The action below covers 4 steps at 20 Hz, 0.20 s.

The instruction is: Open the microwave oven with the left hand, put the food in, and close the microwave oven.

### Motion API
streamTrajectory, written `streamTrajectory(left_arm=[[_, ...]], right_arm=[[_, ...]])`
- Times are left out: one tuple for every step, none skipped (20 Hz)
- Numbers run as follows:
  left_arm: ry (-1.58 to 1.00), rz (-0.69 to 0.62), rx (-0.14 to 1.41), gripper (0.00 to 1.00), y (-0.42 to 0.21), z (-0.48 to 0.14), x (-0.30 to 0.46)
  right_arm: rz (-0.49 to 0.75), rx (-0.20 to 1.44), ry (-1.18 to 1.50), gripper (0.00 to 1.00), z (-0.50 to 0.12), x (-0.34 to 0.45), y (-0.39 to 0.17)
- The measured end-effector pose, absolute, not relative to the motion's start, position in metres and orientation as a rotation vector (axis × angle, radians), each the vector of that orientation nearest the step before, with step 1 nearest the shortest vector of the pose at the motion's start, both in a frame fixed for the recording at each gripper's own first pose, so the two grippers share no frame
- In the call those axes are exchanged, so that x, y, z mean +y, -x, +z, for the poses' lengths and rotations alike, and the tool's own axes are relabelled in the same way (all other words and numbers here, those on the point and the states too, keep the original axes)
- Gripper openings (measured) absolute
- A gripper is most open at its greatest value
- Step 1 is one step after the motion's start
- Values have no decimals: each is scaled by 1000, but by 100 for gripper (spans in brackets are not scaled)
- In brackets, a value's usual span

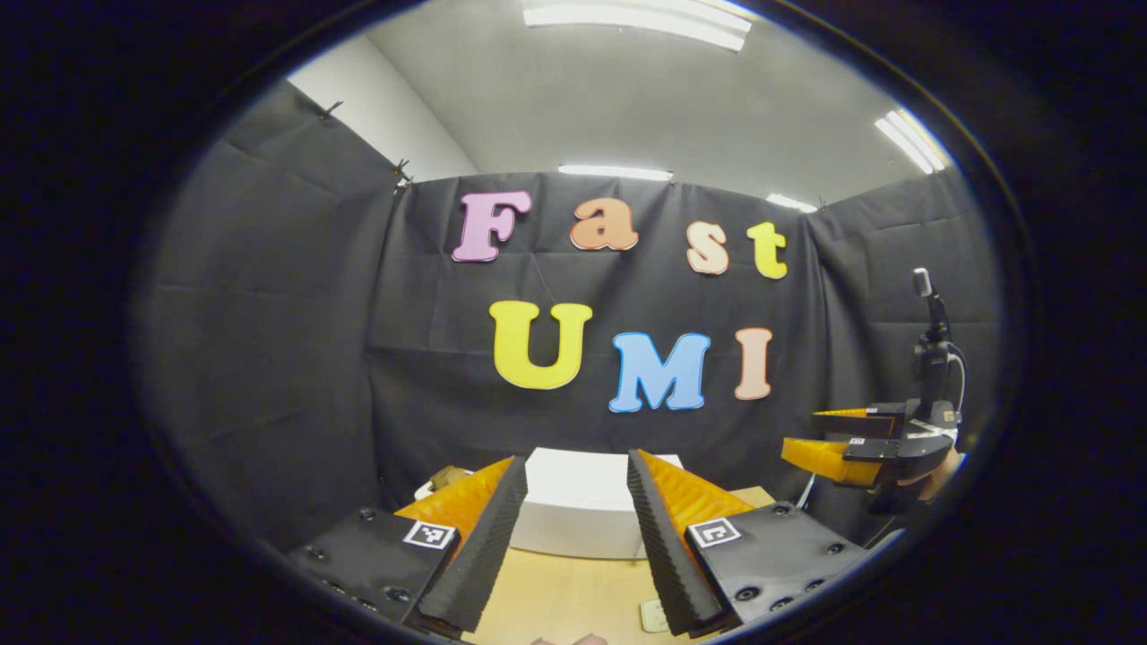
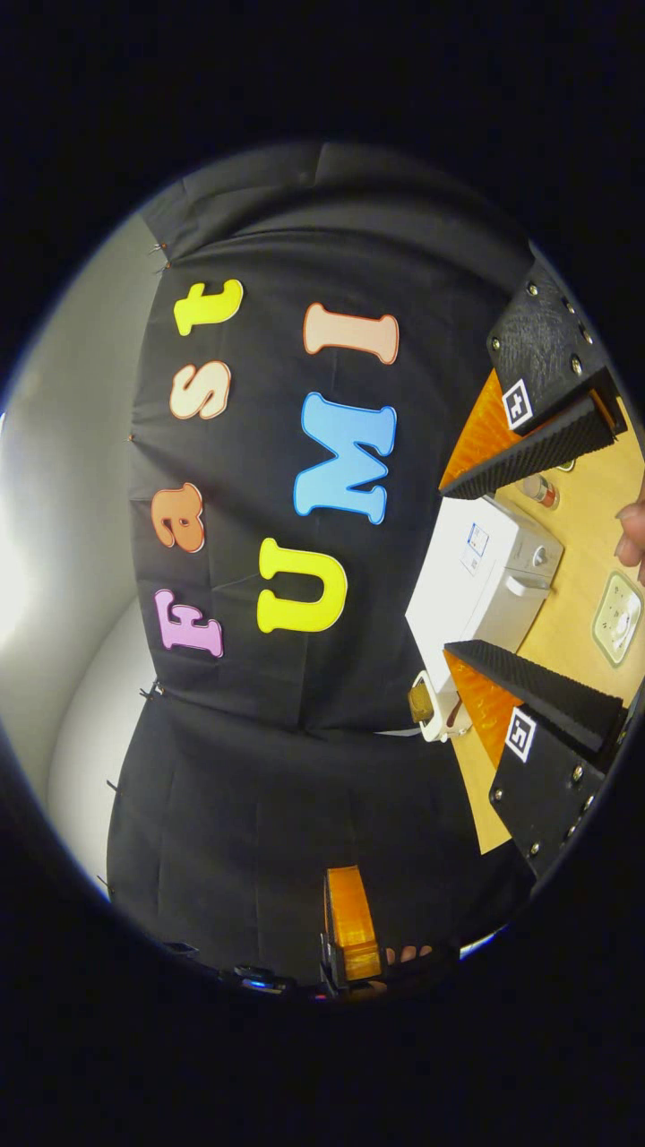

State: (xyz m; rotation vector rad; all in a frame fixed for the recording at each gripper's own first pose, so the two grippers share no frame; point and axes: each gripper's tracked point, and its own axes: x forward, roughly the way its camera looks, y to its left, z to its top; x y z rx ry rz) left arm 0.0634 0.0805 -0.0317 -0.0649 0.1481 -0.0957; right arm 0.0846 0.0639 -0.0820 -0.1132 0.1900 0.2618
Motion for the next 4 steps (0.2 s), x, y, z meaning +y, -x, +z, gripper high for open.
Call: streamTrajectory(left_arm=[[76, -98, 153, 77, -66, -37, 86], [85, -107, 164, 77, -69, -44, 91], [93, -118, 175, 78, -68, -58, 94], [101, -129, 181, 78, -71, -63, 97]], right_arm=[[254, 196, 116, 97, -84, 65, -86], [242, 203, 123, 96, -87, 64, -88], [230, 210, 132, 96, -89, 65, -89], [219, 218, 139, 96, -91, 66, -90]])
